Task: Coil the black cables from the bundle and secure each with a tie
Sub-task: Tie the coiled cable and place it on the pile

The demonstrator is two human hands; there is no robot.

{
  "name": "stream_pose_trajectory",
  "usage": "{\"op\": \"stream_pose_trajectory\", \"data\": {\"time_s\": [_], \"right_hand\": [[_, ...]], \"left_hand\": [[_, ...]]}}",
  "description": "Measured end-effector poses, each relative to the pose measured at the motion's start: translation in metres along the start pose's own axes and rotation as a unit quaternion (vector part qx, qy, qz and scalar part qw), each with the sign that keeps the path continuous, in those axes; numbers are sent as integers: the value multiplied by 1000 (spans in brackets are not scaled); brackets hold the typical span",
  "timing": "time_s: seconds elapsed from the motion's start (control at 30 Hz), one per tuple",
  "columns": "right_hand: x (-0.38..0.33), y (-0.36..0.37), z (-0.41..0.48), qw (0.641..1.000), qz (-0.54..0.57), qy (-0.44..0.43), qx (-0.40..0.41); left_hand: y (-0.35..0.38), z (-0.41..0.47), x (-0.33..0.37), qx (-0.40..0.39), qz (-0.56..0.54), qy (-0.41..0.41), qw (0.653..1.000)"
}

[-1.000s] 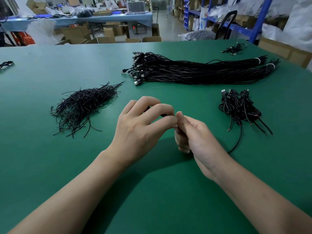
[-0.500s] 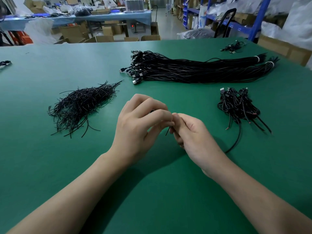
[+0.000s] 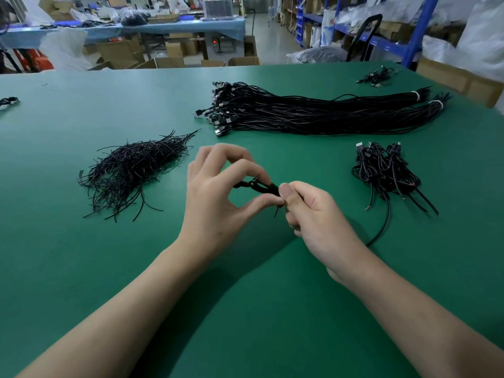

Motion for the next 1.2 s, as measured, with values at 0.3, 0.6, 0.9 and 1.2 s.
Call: {"op": "stream_pose_trajectory", "data": {"time_s": [0.3,0.6,0.9,1.2], "right_hand": [[-1,-4,0,988,127,59,64],[-4,1,-2,994,26,-6,108],[-11,0,-3,989,-83,-71,97],[-13,-7,4,998,0,66,17]], "left_hand": [[1,-3,11,58,140,172,973],[11,-6,18,40,43,18,998],[14,-5,14,-21,-28,-66,997],[6,-2,21,76,213,214,950]]}}
Point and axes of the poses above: each hand's wrist, its own z-axis towards the middle knuckle, its own y-axis out of the palm, x = y × z, the point moved 3 cm from there along z, towards the middle knuckle, and after that the axes turned 10 degrees about -y, right-handed, at the moved point
